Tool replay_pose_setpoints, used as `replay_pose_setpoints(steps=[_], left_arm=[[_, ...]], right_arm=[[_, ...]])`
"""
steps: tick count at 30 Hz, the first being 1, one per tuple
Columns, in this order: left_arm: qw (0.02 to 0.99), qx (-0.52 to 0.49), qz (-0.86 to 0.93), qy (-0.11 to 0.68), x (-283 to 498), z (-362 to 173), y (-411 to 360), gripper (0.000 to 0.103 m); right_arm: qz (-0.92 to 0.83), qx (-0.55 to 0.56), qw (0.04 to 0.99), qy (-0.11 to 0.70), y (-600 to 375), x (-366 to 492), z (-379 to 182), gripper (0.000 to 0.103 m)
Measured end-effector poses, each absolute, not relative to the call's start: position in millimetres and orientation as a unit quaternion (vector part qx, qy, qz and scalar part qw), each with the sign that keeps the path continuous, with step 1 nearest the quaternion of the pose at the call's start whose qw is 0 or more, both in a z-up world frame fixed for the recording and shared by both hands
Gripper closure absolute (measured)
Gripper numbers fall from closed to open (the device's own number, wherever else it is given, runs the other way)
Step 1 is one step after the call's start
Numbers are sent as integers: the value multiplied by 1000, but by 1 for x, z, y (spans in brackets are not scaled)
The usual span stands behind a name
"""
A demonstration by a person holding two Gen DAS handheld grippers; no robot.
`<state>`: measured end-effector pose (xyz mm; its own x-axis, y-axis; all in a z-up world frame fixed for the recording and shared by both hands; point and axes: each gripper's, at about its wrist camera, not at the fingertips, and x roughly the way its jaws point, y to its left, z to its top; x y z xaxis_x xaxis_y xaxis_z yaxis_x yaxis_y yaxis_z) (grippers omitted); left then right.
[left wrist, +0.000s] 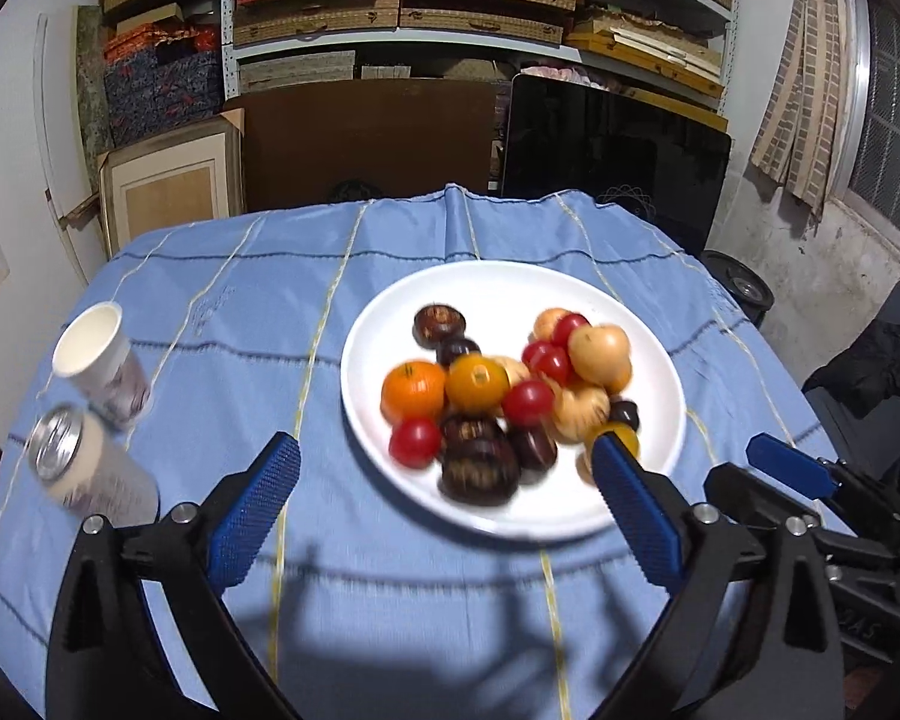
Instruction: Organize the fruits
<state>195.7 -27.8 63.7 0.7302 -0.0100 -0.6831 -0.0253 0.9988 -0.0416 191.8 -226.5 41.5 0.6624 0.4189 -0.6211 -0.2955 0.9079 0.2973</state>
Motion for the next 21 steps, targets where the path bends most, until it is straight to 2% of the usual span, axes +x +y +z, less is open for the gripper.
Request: replay_pose_setpoints(steps=[1,4,13,21], left_arm=[[930,-25,5,366,187,64,-27,7],[931,-27,6,365,161,63,-27,7],[931,-26,8,365,109,59,-29,6],[930,-15,7,366,84,56,-31,5]], right_arm=[[193,86,908,361,-227,185,40,29],[189,82,908,365,-230,160,36,28],[180,63,911,367,-226,117,34,6],[174,53,913,365,-222,102,36,4]])
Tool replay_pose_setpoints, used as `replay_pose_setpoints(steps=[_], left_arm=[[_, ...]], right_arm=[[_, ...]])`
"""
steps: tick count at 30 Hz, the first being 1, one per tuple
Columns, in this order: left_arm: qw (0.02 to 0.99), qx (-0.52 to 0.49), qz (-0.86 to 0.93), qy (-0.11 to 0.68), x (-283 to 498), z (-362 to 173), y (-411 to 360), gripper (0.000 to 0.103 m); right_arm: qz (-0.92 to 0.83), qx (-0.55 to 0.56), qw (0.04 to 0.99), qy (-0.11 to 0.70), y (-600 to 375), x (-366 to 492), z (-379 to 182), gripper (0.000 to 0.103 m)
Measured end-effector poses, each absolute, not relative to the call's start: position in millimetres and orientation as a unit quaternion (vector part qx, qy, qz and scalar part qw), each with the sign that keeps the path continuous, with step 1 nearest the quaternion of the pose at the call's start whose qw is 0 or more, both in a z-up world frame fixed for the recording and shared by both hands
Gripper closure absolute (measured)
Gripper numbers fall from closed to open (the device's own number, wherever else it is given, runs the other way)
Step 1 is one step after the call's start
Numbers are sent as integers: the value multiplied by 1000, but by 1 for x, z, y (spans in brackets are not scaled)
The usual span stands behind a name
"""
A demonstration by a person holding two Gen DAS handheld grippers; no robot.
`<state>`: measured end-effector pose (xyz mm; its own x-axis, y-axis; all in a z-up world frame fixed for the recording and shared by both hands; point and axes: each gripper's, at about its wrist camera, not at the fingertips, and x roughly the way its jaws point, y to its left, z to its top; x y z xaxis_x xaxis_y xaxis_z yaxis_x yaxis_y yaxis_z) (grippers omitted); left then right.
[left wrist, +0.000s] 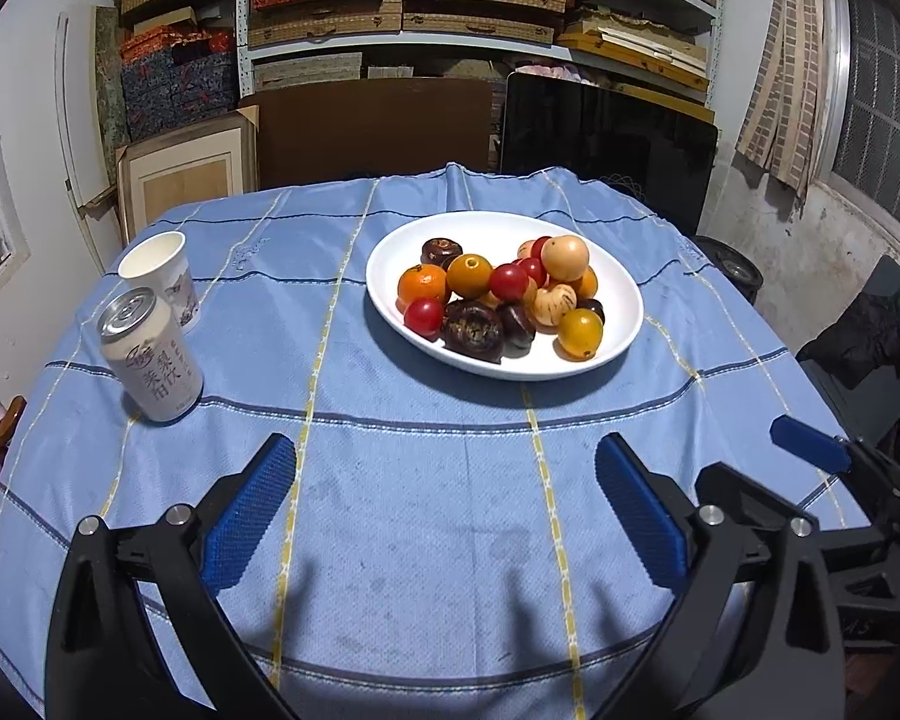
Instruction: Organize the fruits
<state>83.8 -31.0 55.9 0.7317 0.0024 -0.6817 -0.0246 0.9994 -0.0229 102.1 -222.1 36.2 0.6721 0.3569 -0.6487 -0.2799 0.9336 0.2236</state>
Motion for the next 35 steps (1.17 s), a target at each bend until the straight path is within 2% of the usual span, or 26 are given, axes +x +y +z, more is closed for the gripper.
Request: replay_pose_setpoints(steps=[35], left_arm=[[907,-10,34,419,74,1,-23,5]], right_arm=[[166,28,890,424,-212,95,-9,4]])
